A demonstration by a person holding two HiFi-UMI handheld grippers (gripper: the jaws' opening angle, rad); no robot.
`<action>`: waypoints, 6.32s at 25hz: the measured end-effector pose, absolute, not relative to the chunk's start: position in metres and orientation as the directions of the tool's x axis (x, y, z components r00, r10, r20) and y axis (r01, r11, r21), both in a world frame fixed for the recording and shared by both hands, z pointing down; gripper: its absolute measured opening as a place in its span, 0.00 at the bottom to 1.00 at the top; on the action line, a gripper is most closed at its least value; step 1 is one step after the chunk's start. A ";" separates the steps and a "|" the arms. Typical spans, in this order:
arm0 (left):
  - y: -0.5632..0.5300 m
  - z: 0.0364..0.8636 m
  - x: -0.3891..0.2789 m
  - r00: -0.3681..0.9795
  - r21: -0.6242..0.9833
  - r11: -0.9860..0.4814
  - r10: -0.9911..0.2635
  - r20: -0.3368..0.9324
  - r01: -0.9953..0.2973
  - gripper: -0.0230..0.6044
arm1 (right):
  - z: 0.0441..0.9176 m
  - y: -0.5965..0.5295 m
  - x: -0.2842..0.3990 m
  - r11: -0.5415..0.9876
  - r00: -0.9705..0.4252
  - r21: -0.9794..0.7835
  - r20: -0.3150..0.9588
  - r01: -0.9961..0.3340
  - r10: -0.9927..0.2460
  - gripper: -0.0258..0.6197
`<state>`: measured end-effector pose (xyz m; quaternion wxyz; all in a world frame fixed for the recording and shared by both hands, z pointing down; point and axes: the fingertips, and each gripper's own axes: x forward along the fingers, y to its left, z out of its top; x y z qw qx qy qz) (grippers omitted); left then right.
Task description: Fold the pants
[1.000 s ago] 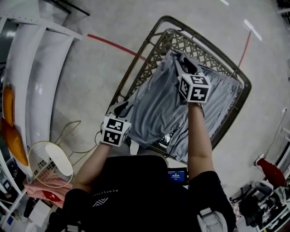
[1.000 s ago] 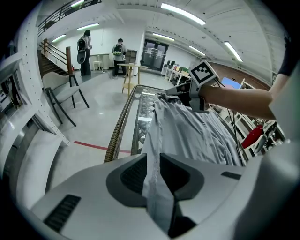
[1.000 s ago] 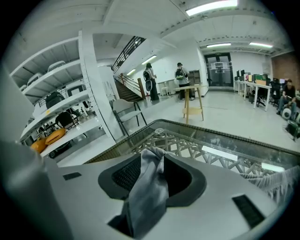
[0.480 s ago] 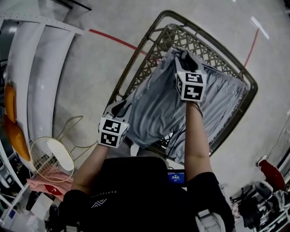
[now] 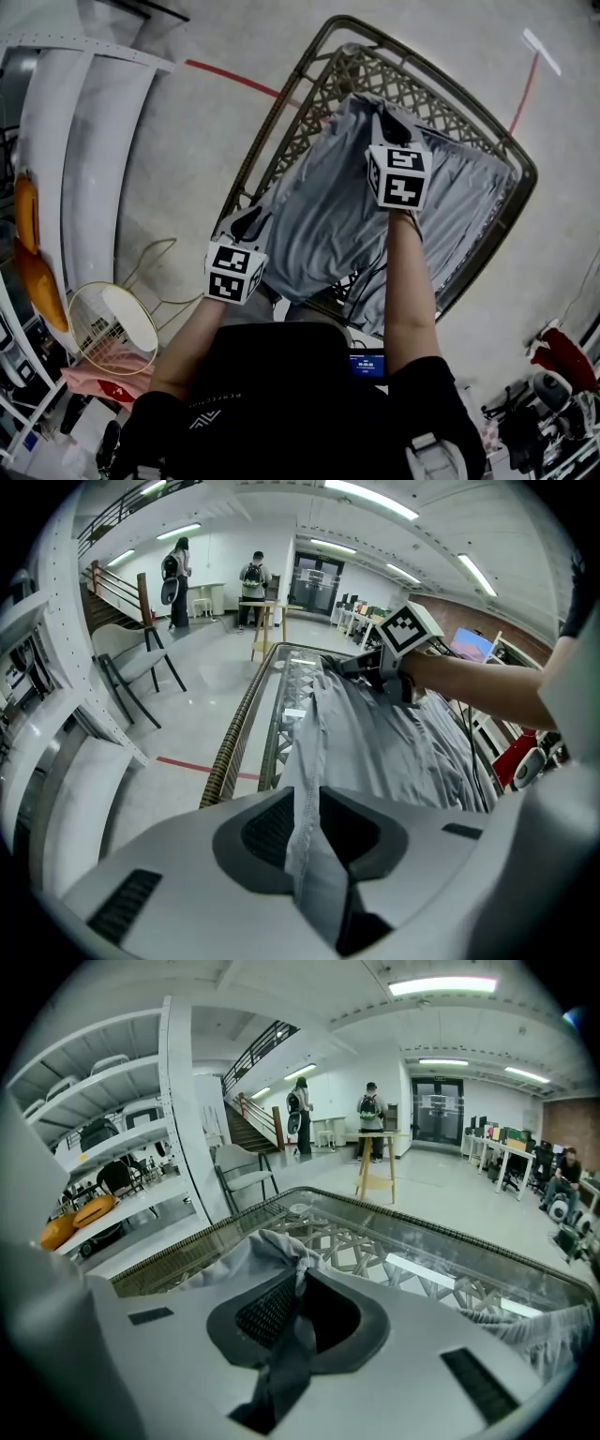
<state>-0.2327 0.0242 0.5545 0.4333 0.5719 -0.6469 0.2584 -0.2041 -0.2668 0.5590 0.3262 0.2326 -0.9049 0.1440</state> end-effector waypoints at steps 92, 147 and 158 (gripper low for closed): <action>0.020 0.505 -0.046 0.262 0.257 -0.094 -0.589 0.764 -0.962 0.07 | 0.479 -0.276 -0.085 0.898 -0.724 -0.064 0.617 -0.436 -0.308 0.12; -0.045 0.534 0.211 0.576 0.393 -0.451 -0.402 0.712 -0.801 0.07 | 0.501 -0.374 0.085 0.926 -0.680 0.069 0.659 -0.371 -0.322 0.12; -0.047 0.550 0.221 0.556 0.343 -0.503 -0.370 0.744 -0.793 0.07 | 0.499 -0.380 0.100 0.914 -0.674 0.071 0.653 -0.399 -0.345 0.12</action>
